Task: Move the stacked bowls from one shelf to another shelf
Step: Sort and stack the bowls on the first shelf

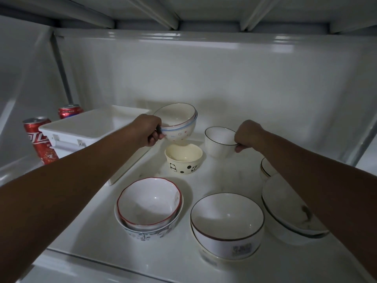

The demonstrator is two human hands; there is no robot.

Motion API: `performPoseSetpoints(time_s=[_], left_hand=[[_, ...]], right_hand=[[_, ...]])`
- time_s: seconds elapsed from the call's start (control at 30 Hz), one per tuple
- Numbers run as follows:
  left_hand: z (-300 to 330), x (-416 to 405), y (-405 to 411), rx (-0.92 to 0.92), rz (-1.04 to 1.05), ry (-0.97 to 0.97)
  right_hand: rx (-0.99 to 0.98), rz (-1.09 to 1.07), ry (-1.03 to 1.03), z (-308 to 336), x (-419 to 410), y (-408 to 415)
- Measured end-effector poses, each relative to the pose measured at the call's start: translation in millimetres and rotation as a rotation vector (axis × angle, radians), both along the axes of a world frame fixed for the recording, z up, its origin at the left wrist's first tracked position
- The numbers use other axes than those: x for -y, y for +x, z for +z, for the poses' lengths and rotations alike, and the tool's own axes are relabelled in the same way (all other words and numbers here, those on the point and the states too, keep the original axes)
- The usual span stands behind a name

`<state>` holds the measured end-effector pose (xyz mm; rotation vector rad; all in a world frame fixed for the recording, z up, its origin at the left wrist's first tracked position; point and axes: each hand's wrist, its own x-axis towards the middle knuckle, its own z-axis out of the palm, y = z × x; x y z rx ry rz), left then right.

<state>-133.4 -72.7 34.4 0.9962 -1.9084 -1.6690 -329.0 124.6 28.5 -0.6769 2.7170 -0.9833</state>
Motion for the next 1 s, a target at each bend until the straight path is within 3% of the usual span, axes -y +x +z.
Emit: performPoseSetpoints(time_s=[0.2,0.57,0.7,1.0], left_hand=[[19,5,6,-0.075,0.038,0.015],[23,11,36,0.116,0.011,-0.077],[19,5,44,0.194,-0.034,-0.107],[23,-16,25,0.165,-0.110,-0.101]], right_hand=[[0.030,0.086,-0.036,19,24,10],[0.013,0.039,-0.022,18,26,14],[-0.084,-0.034,0.039,16,18,13],[-0.083,-0.032,0.131,7,-2,16]])
